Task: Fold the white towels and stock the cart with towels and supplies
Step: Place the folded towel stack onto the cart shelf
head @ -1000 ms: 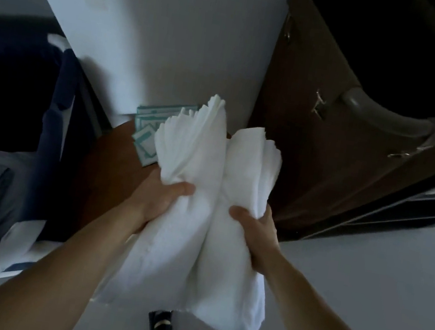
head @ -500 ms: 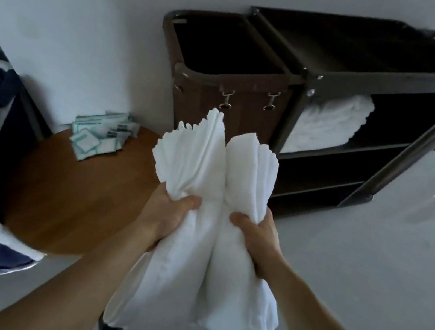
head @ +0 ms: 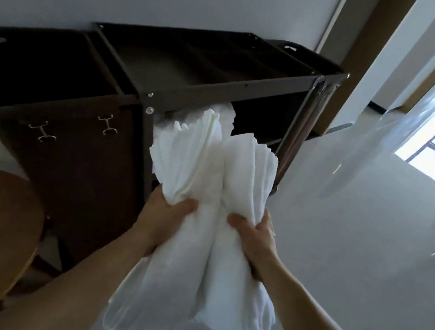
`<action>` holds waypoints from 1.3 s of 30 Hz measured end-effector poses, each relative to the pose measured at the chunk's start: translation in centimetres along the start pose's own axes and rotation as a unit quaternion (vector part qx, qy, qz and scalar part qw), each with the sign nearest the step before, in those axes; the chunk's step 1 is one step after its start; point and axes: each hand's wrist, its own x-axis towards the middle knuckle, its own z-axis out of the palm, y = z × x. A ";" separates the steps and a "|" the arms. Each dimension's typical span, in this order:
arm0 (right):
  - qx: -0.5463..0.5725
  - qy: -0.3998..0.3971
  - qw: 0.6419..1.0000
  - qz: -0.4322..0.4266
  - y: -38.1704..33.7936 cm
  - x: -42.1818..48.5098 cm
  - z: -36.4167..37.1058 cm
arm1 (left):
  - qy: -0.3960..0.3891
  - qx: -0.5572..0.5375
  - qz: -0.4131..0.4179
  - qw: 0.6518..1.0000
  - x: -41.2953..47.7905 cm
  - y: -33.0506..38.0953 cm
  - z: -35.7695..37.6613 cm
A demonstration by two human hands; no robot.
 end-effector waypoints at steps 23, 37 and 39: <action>-0.073 -0.078 0.982 -0.153 -2.3 43.6 -16.9 | 0.152 0.042 0.045 0.986 29.3 -0.3 30.8; -0.146 -0.173 0.945 -0.237 0.2 63.0 -12.9 | 0.304 0.120 0.015 0.945 42.8 -5.9 35.0; -0.177 -0.201 0.937 -0.222 -1.5 63.9 -12.2 | 0.334 0.135 0.009 0.933 43.9 -3.4 35.3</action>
